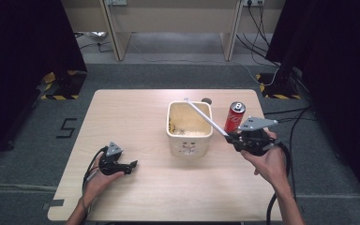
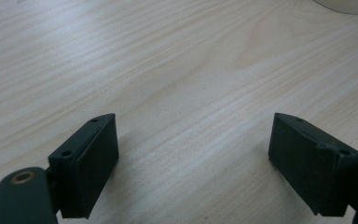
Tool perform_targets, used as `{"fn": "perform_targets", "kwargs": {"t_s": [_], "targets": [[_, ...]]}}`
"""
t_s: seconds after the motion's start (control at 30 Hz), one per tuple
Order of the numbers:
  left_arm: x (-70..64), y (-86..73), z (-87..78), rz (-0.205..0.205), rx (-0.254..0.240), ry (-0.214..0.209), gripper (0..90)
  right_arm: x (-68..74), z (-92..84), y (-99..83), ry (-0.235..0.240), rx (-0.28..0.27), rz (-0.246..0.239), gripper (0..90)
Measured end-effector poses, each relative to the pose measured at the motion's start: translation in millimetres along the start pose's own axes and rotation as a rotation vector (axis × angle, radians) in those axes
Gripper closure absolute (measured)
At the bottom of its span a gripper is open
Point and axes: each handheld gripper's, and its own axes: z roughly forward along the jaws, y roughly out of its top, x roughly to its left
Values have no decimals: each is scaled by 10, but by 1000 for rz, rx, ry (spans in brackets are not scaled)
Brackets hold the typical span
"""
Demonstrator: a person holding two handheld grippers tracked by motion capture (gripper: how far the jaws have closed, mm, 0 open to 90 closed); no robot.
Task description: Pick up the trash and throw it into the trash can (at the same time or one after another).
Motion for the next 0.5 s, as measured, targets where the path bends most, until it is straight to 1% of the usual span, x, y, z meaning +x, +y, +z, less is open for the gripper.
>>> {"fn": "perform_targets", "kwargs": {"t_s": [0.07, 0.17, 0.37, 0.43, 0.5], "targets": [[-1, -1, 2, 0, -3, 1, 153, 44, 77, 33, 18, 23, -15, 795], [0, 0, 0, 0, 0, 0, 153, 63, 117, 56, 28, 36, -21, 795], [0, 0, 0, 0, 0, 0, 153, 92, 229, 124, 42, 88, -46, 794], [0, 0, 0, 0, 0, 0, 153, 106, 277, 177, 48, 104, -58, 793], [-1, 0, 1, -1, -1, 0, 153, 110, 285, 190, 48, 110, -61, 792]]}}
